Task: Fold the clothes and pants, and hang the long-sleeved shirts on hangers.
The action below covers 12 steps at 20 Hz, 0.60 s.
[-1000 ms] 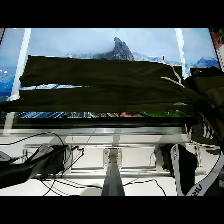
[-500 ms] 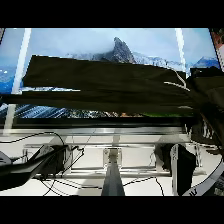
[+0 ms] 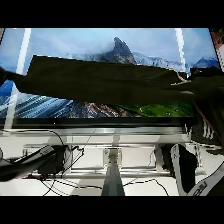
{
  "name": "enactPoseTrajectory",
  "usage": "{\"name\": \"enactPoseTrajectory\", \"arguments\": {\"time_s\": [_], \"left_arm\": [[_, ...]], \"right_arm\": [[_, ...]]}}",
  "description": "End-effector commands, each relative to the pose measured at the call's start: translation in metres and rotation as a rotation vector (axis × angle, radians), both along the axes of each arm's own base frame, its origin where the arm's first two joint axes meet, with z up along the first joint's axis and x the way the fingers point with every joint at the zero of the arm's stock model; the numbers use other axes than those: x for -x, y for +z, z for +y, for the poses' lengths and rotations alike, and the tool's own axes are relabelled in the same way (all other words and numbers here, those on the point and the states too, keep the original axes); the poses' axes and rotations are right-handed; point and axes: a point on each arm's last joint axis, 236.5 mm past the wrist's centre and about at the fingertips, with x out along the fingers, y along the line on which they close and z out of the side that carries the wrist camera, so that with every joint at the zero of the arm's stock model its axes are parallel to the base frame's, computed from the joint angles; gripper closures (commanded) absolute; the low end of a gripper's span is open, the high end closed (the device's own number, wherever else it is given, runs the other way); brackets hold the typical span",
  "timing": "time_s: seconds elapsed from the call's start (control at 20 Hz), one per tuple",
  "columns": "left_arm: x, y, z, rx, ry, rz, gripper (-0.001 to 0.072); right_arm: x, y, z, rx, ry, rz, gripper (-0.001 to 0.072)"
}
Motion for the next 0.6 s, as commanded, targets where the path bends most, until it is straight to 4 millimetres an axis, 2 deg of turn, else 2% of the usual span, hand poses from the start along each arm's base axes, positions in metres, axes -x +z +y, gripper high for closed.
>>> {"name": "enactPoseTrajectory", "arguments": {"time_s": [0.0, 0.1, 0.2, 0.35, 0.45, 0.5, 0.55], "left_arm": [[-0.063, -0.023, -0.027, 0.078, -0.036, 0.002, 0.0682], [-0.092, -0.032, -0.038, 0.109, -0.053, 0.003, 0.0682], [-0.115, -0.040, -0.047, 0.113, -0.082, 0.003, 0.0681], [-0.136, -0.047, -0.049, 0.137, -0.059, -0.017, 0.0679], [-0.144, -0.038, -0.043, 0.134, -0.029, -0.069, 0.0658], [-0.146, -0.034, -0.041, 0.133, -0.023, -0.083, 0.0485], [-0.146, -0.032, -0.039, 0.125, -0.024, -0.085, 0.0146]], "right_arm": [[-0.062, -0.011, -0.004, -0.117, -0.028, -0.154, 0.0688], [-0.094, -0.034, 0.005, -0.152, 0.010, -0.137, 0.0688], [-0.129, -0.046, 0.011, -0.153, 0.048, -0.136, 0.0687], [-0.177, -0.059, 0.004, -0.222, -0.016, -0.166, 0.0687], [-0.196, -0.070, -0.002, -0.273, -0.060, -0.162, 0.0686], [-0.202, -0.073, -0.004, -0.279, -0.064, -0.156, 0.0678], [-0.206, -0.075, -0.006, -0.281, -0.063, -0.153, 0.0532]]}}
